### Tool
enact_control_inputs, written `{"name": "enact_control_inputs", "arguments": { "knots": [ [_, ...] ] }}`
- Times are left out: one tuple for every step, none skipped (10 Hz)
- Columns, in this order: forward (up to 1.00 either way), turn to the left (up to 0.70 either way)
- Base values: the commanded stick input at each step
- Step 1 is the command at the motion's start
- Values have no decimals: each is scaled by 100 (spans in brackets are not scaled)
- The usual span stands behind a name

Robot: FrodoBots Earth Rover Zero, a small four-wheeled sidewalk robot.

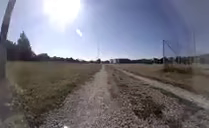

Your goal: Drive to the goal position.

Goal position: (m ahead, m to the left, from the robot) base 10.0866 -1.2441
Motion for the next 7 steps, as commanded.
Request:
{"name": "enact_control_inputs", "arguments": {
  "knots": [
    [50,0],
    [50,0],
    [50,0],
    [50,0],
    [50,0],
    [50,0],
    [50,0]
  ]
}}
